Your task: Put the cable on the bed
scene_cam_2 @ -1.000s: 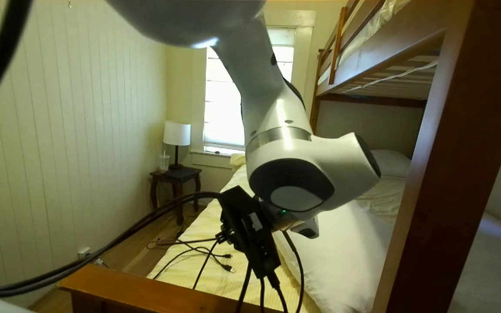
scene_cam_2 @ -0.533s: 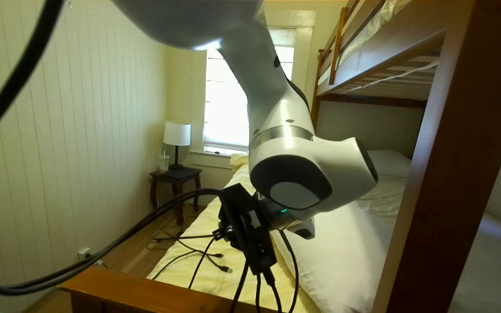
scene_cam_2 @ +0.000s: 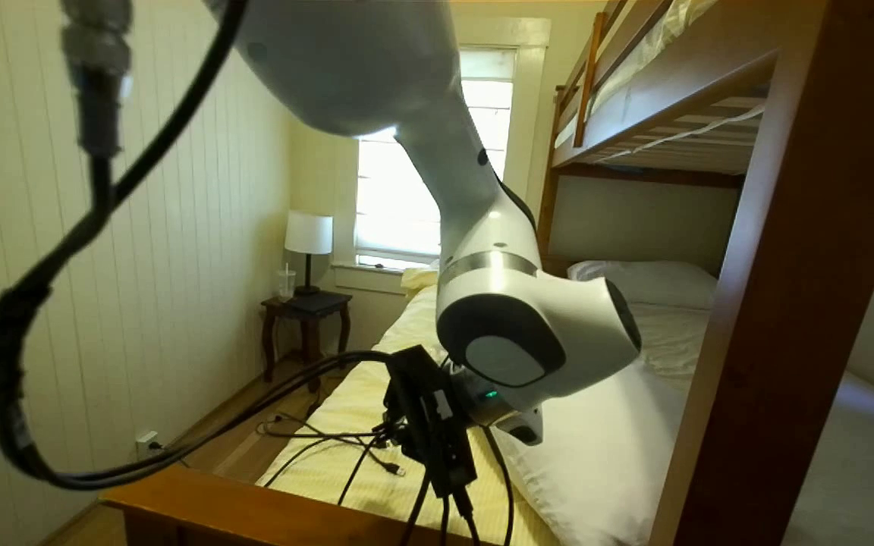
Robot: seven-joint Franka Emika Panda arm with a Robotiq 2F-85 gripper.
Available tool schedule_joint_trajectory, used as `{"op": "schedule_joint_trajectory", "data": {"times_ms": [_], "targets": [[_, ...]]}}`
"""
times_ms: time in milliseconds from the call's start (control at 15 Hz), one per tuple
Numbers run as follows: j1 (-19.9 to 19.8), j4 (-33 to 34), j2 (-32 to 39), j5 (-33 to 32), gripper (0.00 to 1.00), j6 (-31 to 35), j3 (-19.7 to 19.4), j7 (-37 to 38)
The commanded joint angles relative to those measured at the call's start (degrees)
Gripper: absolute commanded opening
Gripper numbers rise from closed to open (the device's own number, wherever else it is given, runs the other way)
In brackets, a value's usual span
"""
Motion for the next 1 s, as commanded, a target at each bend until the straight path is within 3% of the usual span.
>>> {"op": "schedule_joint_trajectory", "data": {"times_ms": [0, 333, 667, 933], "targets": [[-7.34, 7.27, 11.20, 6.37, 0.02, -2.70, 6.59, -2.27], [-13.34, 14.90, 21.03, 8.21, 0.02, 0.76, 13.27, -0.76], [-14.36, 19.92, 26.92, 5.37, 0.02, 7.52, 17.49, 3.21], [-14.29, 22.17, 29.48, 1.69, 0.02, 12.71, 18.55, 7.09]]}}
